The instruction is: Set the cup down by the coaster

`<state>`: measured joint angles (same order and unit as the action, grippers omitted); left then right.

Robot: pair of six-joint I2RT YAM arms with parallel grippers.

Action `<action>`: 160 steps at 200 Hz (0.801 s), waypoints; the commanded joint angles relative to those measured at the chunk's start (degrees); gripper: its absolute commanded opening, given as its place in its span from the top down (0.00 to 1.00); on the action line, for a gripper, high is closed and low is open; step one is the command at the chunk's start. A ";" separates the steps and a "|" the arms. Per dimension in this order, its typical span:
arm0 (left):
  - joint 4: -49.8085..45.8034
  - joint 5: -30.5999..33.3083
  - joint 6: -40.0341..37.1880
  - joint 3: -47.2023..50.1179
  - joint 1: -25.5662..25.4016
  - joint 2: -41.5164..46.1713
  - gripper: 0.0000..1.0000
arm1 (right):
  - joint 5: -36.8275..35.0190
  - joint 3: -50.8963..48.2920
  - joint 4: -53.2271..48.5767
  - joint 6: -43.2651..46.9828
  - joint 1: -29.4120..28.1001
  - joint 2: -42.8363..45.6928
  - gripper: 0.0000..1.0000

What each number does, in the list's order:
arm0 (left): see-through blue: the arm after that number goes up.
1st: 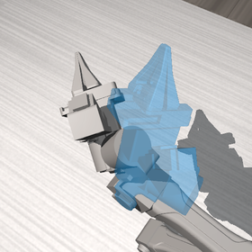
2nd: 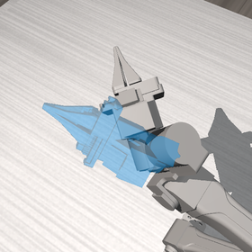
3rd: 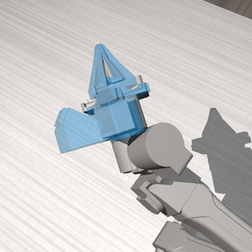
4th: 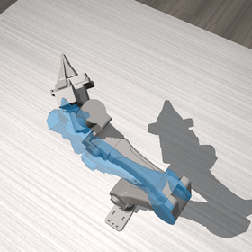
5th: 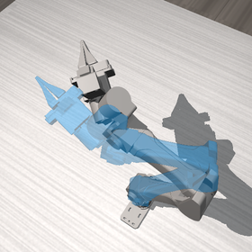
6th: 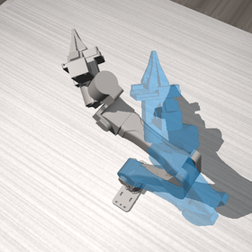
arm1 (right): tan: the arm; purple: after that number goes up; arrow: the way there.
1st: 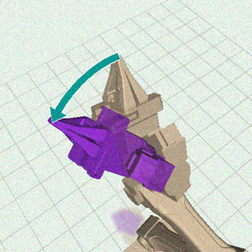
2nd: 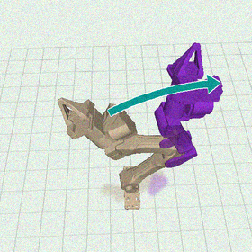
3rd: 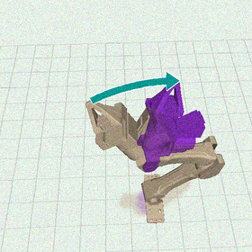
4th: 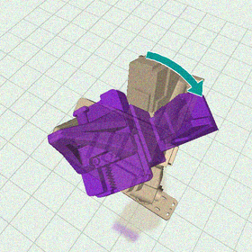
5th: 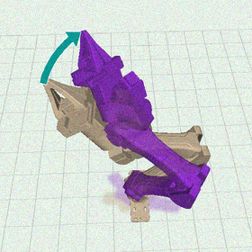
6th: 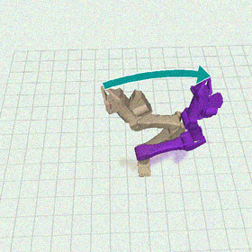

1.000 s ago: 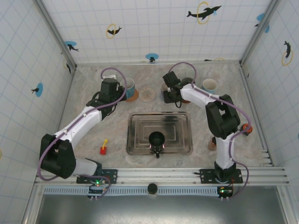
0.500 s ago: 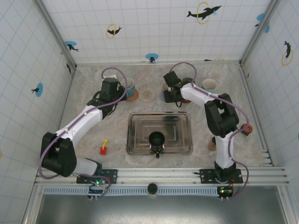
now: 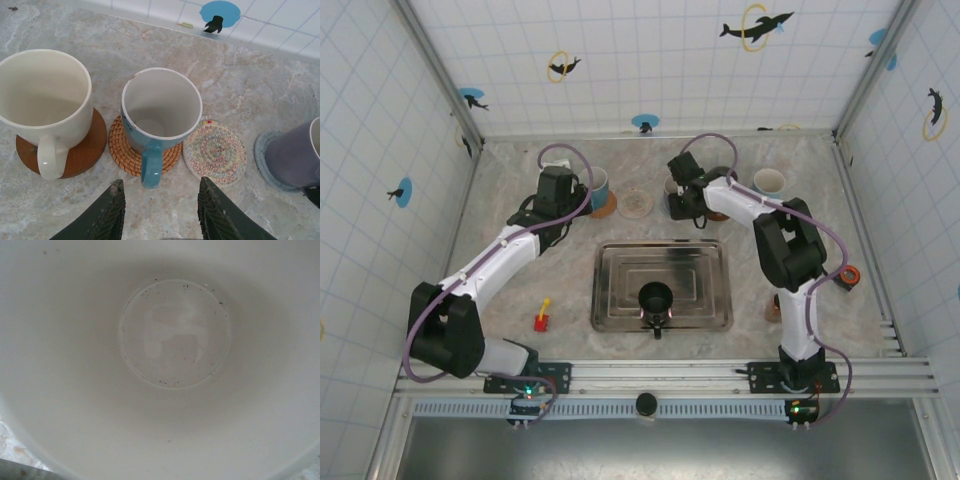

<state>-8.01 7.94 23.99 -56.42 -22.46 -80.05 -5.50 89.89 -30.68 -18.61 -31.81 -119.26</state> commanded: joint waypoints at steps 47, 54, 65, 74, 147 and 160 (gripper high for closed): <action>0.91 -0.74 -1.25 -1.85 -0.24 -0.60 0.59 | 1.37 4.42 0.97 -0.41 -0.40 -2.11 1.00; 0.98 -0.74 -1.23 -1.80 -0.27 -0.62 0.59 | 1.15 4.50 0.81 -0.42 -0.44 -2.05 1.00; 0.91 -0.74 -1.25 -1.74 -0.23 -0.56 0.59 | 0.72 4.58 0.35 -0.36 -0.41 -1.90 1.00; 0.98 -0.74 -1.27 -1.80 -0.21 -0.63 0.59 | 0.25 4.50 0.00 -0.30 -0.44 -1.61 1.00; 0.90 -0.74 -1.27 -1.69 -0.24 -0.37 0.59 | -0.54 3.76 -1.08 -0.15 -0.60 0.08 1.00; 0.85 -0.74 -1.27 -1.66 -0.22 -0.29 0.59 | -0.63 3.56 -1.18 -0.18 -0.56 0.31 1.00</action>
<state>-8.03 7.94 23.94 -56.42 -22.46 -80.05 -5.61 91.33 -30.76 -18.59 -31.92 -120.36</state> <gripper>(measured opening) 0.410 0.170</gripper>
